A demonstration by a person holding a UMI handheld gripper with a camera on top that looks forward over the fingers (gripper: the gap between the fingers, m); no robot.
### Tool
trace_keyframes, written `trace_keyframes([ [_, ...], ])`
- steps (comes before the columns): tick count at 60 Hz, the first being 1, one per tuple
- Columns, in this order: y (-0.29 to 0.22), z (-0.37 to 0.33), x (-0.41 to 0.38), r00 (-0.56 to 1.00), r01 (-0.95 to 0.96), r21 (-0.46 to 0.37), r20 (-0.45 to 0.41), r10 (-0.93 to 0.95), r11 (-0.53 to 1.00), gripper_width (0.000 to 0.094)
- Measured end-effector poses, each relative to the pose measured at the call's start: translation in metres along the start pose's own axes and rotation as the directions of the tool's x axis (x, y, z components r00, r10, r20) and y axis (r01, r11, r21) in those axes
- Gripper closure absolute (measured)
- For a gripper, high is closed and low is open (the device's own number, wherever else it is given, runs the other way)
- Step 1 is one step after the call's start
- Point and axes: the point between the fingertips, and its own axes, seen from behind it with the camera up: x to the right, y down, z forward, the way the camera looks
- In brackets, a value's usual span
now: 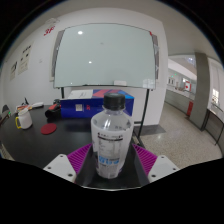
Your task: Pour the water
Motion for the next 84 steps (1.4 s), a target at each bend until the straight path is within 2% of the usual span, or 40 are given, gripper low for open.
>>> trace_keyframes([
  [7, -0.008, 0.015, 0.000, 1.000, 0.003, 0.036, 0.014, -0.003, 0.999, 0.0372],
  [12, -0.012, 0.019, -0.007, 0.999, 0.022, 0.062, 0.032, -0.024, 0.998, 0.0426],
  [20, -0.014, 0.021, -0.004, 1.000, 0.009, 0.084, 0.010, -0.010, 0.996, 0.0528],
  [26, -0.014, 0.020, -0.004, 1.000, -0.007, 0.075, -0.007, 0.008, 0.997, 0.0527],
  [35, -0.038, 0.012, -0.007, 0.993, 0.073, 0.090, -0.097, -0.064, 0.993, 0.0529],
  [43, -0.092, 0.001, -0.017, 0.951, 0.239, 0.093, -0.223, -0.213, 0.967, 0.0529],
  [52, -0.176, -0.008, -0.052, 0.810, 0.495, 0.062, -0.394, -0.434, 0.867, 0.0529],
  [58, -0.240, -0.007, -0.095, 0.620, 0.709, 0.021, -0.495, -0.609, 0.705, 0.0527],
  [65, -0.292, 0.002, -0.171, 0.302, 0.913, -0.063, -0.559, -0.772, 0.403, 0.0528],
  [73, -0.307, 0.033, -0.265, -0.075, 0.990, -0.143, -0.529, -0.845, 0.002, 0.0528],
  [84, -0.274, 0.079, -0.354, -0.453, 0.891, -0.178, -0.432, -0.780, -0.419, 0.0526],
])
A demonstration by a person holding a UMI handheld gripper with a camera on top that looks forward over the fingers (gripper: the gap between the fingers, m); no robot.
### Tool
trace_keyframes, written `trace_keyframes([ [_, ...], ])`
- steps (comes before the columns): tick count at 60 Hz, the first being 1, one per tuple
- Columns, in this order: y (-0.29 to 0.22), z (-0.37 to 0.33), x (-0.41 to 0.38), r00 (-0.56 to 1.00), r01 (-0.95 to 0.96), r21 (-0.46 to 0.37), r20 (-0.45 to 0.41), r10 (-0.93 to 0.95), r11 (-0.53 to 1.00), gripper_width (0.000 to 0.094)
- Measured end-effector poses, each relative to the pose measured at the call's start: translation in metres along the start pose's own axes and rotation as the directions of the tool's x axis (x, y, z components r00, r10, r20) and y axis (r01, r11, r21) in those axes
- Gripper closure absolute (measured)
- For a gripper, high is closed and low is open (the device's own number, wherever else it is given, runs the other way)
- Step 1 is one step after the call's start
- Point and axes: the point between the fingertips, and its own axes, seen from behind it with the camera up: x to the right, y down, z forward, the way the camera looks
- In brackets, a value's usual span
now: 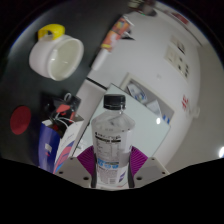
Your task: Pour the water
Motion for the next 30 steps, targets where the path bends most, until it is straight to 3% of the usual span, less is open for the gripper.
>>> trace_keyframes([
  [6, -0.040, 0.005, -0.017, 0.990, 0.139, 0.072, 0.012, -0.140, 0.988, 0.0529],
  [16, -0.069, 0.004, -0.037, 0.975, 0.211, 0.111, 0.053, -0.218, 0.971, 0.0527],
  [30, -0.068, 0.000, -0.028, 0.991, 0.105, 0.115, 0.067, -0.113, 0.988, 0.0529],
])
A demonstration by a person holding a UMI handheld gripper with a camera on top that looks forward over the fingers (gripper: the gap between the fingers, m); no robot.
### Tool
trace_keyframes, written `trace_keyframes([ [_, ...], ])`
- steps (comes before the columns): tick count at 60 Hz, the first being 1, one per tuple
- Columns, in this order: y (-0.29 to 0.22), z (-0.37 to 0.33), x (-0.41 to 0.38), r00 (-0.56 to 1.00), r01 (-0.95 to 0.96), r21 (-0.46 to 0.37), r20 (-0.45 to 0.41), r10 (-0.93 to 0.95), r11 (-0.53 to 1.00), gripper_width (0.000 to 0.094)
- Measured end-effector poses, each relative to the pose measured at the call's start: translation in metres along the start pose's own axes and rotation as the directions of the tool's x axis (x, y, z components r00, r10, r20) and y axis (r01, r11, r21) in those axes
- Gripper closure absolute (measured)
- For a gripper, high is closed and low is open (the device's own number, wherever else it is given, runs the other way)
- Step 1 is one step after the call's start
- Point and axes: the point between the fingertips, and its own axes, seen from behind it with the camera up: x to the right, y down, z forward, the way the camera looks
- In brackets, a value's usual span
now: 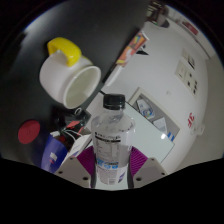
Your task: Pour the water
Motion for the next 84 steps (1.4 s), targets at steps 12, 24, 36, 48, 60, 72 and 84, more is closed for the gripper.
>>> trace_keyframes([
  [12, 0.045, -0.020, 0.046, 0.855, -0.519, -0.025, -0.020, 0.519, 0.854, 0.0527],
  [24, 0.082, -0.036, 0.051, 0.201, -0.978, -0.052, 0.020, 0.979, 0.202, 0.0530],
  [36, 0.067, -0.034, -0.024, -0.342, -0.931, -0.165, 0.085, 0.936, -0.325, 0.0530],
  [48, 0.032, -0.023, -0.109, -0.508, -0.841, -0.269, 0.098, 0.856, -0.469, 0.0530],
  [60, -0.002, -0.022, -0.168, -0.584, -0.779, -0.340, 0.088, 0.807, -0.527, 0.0532],
  [72, -0.001, -0.024, -0.173, -0.585, -0.787, -0.285, 0.060, 0.809, -0.547, 0.0495],
  [84, -0.001, -0.033, -0.186, -0.566, -0.772, -0.370, 0.028, 0.824, -0.517, 0.0069],
])
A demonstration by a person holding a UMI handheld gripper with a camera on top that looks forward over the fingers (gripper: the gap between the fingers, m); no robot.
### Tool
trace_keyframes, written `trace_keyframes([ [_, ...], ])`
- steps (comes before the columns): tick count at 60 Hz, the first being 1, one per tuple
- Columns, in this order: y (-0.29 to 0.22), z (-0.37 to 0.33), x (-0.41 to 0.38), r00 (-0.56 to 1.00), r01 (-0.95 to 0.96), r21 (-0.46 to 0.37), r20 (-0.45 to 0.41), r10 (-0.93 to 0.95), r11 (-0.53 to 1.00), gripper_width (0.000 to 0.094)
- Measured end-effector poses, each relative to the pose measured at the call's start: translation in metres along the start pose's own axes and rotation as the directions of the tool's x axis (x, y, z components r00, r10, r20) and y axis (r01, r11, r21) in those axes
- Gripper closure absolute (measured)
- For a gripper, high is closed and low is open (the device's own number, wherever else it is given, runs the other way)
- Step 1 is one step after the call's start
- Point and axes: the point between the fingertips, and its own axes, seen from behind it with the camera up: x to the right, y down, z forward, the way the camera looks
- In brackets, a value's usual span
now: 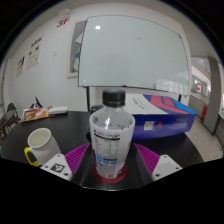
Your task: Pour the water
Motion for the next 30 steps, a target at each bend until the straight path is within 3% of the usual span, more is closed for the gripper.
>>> trace_keyframes([
  [2, 0.002, -0.005, 0.001, 1.000, -0.002, -0.016, -0.009, 0.002, 1.000, 0.0124],
  [6, 0.003, -0.019, 0.002, 1.000, -0.005, -0.036, -0.026, 0.004, 0.999, 0.0084],
  [14, -0.005, -0.068, -0.003, 0.998, 0.028, -0.049, -0.061, -0.031, 0.998, 0.0097],
  [30, -0.014, -0.219, -0.044, 0.993, 0.034, -0.078, -0.112, -0.043, 0.996, 0.0095],
])
